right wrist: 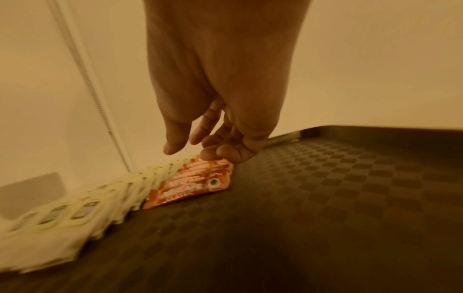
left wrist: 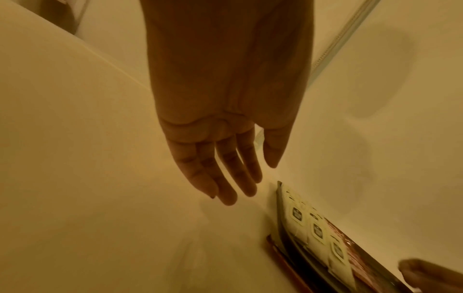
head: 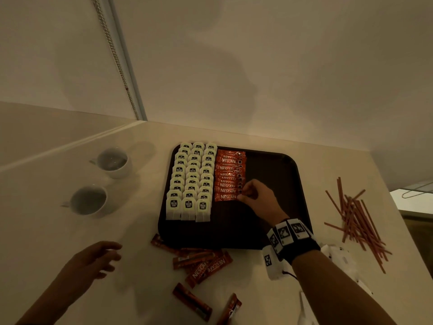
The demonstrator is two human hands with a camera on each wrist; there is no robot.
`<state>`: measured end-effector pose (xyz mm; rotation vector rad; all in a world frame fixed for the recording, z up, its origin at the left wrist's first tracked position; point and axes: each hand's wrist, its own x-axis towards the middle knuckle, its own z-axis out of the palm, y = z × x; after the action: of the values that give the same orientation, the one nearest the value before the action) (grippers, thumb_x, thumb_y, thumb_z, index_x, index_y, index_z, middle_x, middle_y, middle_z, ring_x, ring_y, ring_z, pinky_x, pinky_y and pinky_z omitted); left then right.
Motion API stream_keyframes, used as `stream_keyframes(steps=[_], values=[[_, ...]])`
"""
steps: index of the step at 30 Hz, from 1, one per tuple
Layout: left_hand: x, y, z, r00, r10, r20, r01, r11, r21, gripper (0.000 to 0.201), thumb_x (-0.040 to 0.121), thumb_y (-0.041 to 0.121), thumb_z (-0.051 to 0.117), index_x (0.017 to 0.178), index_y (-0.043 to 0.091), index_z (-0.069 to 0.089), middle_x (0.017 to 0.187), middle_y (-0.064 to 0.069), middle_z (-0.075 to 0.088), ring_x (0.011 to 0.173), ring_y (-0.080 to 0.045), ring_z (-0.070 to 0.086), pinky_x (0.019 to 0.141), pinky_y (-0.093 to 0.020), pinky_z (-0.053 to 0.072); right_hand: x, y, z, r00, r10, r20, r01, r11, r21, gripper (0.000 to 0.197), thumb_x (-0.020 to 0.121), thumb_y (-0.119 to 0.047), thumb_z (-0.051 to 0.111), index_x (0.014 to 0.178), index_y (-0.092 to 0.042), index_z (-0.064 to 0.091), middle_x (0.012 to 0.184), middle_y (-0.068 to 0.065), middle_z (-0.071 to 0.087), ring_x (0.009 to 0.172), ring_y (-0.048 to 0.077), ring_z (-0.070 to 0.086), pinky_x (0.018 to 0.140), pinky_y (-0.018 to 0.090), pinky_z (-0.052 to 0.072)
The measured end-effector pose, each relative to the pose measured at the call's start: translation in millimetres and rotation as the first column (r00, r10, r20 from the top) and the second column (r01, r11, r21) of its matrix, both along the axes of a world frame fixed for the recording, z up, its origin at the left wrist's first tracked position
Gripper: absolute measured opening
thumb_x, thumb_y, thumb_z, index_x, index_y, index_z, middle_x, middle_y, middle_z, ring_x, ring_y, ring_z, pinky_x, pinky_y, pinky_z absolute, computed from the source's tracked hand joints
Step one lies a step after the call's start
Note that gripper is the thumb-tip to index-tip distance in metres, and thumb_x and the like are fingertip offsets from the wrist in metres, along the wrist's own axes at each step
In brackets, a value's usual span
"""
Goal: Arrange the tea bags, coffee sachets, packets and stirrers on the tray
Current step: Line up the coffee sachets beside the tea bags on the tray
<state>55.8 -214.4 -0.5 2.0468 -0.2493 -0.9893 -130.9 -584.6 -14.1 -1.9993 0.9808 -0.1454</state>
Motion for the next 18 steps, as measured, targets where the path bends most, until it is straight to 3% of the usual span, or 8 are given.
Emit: stream_keyframes(steps=[3, 5, 7, 9, 11, 13, 16, 18], values=[[-9.5, -13.5, 7.7, 0.977, -0.191, 0.097, 0.189, 0.981, 0.031, 0.015, 0.092, 0.01, 0.058, 0.093, 0.022, 0.066, 0.087, -0.003, 0.07, 0.076, -0.023, 0.065, 0.067, -0.031, 0.049, -14.0, 26.0, 13.9, 0.991, 0.135, 0.008, -0.135, 0.991, 0.01, 0.019, 0.082, -0.019, 0.071, 0.095, -0.02, 0.057, 0.105, -0.004, 0.058, 0.095, 0.006, 0.056, 0.077, 0.014, 0.042], [-21.1, -24.5, 10.5, 0.923, -0.334, 0.19, 0.331, 0.942, 0.051, 0.015, 0.088, 0.014, 0.064, 0.091, 0.029, 0.065, 0.09, 0.003, 0.068, 0.076, -0.017, 0.064, 0.067, -0.024, 0.048, -26.2, 49.1, 23.2, 0.967, 0.254, -0.02, -0.253, 0.967, 0.025, 0.021, 0.081, -0.019, 0.071, 0.097, -0.025, 0.059, 0.104, -0.007, 0.057, 0.093, 0.004, 0.057, 0.078, 0.016, 0.045], [-36.0, -39.2, 9.4, 0.85, -0.449, 0.274, 0.451, 0.891, 0.062, 0.017, 0.085, 0.018, 0.069, 0.089, 0.032, 0.063, 0.092, 0.008, 0.065, 0.078, -0.008, 0.061, 0.064, -0.012, 0.043, -38.3, 71.7, 30.2, 0.907, 0.411, -0.087, -0.407, 0.911, 0.058, 0.029, 0.078, -0.022, 0.075, 0.103, -0.027, 0.06, 0.105, -0.01, 0.055, 0.089, 0.002, 0.056, 0.076, 0.014, 0.046], [-53.7, -56.5, 4.0, 0.729, -0.582, 0.361, 0.581, 0.804, 0.122, 0.015, 0.085, 0.027, 0.068, 0.098, 0.031, 0.062, 0.096, 0.013, 0.058, 0.08, 0.0, 0.053, 0.066, -0.007, 0.038, -50.6, 93.9, 33.7, 0.793, 0.576, -0.198, -0.573, 0.816, 0.076, 0.041, 0.073, -0.028, 0.079, 0.11, -0.027, 0.061, 0.107, -0.012, 0.052, 0.089, -0.001, 0.051, 0.076, 0.01, 0.041], [-74.4, -73.1, -4.6, 0.626, -0.633, 0.456, 0.637, 0.752, 0.17, 0.026, 0.086, 0.038, 0.065, 0.108, 0.026, 0.063, 0.097, 0.014, 0.051, 0.085, 0.0, 0.048, 0.072, -0.009, 0.035, -63.0, 115.8, 31.8, 0.657, 0.681, -0.324, -0.709, 0.704, 0.04, 0.052, 0.071, -0.033, 0.079, 0.119, -0.029, 0.058, 0.119, -0.013, 0.048, 0.102, 0.002, 0.047, 0.087, 0.015, 0.039], [-95.0, -86.7, -10.4, 0.569, -0.629, 0.53, 0.64, 0.743, 0.196, 0.038, 0.085, 0.048, 0.061, 0.115, 0.024, 0.06, 0.102, 0.011, 0.049, 0.094, -0.006, 0.046, 0.08, -0.017, 0.038, -75.0, 136.1, 26.2, 0.564, 0.718, -0.407, -0.794, 0.607, -0.03, 0.062, 0.071, -0.04, 0.078, 0.126, -0.031, 0.051, 0.137, -0.011, 0.04, 0.122, 0.009, 0.038, 0.103, 0.026, 0.036], [-121.3, -98.7, -21.6, 0.41, -0.688, 0.599, 0.645, 0.683, 0.343, 0.049, 0.087, 0.05, 0.054, 0.124, 0.018, 0.052, 0.115, 0.002, 0.05, 0.107, -0.016, 0.045, 0.09, -0.027, 0.04, -90.1, 154.6, 11.2, 0.557, 0.678, -0.479, -0.799, 0.596, -0.086, 0.1, 0.06, -0.053, 0.08, 0.142, -0.032, 0.028, 0.152, -0.008, 0.018, 0.136, 0.013, 0.017, 0.112, 0.035, 0.023], [-130.7, -101.3, -30.2, 0.31, -0.742, 0.595, 0.624, 0.63, 0.461, 0.047, 0.087, 0.046, 0.055, 0.119, 0.012, 0.056, 0.113, -0.005, 0.056, 0.103, -0.023, 0.051, 0.086, -0.032, 0.046, -94.1, 161.0, 1.8, 0.604, 0.612, -0.51, -0.758, 0.638, -0.132, 0.114, 0.058, -0.059, 0.078, 0.147, -0.028, 0.014, 0.155, -0.004, 0.009, 0.141, 0.017, 0.009, 0.115, 0.037, 0.013]])
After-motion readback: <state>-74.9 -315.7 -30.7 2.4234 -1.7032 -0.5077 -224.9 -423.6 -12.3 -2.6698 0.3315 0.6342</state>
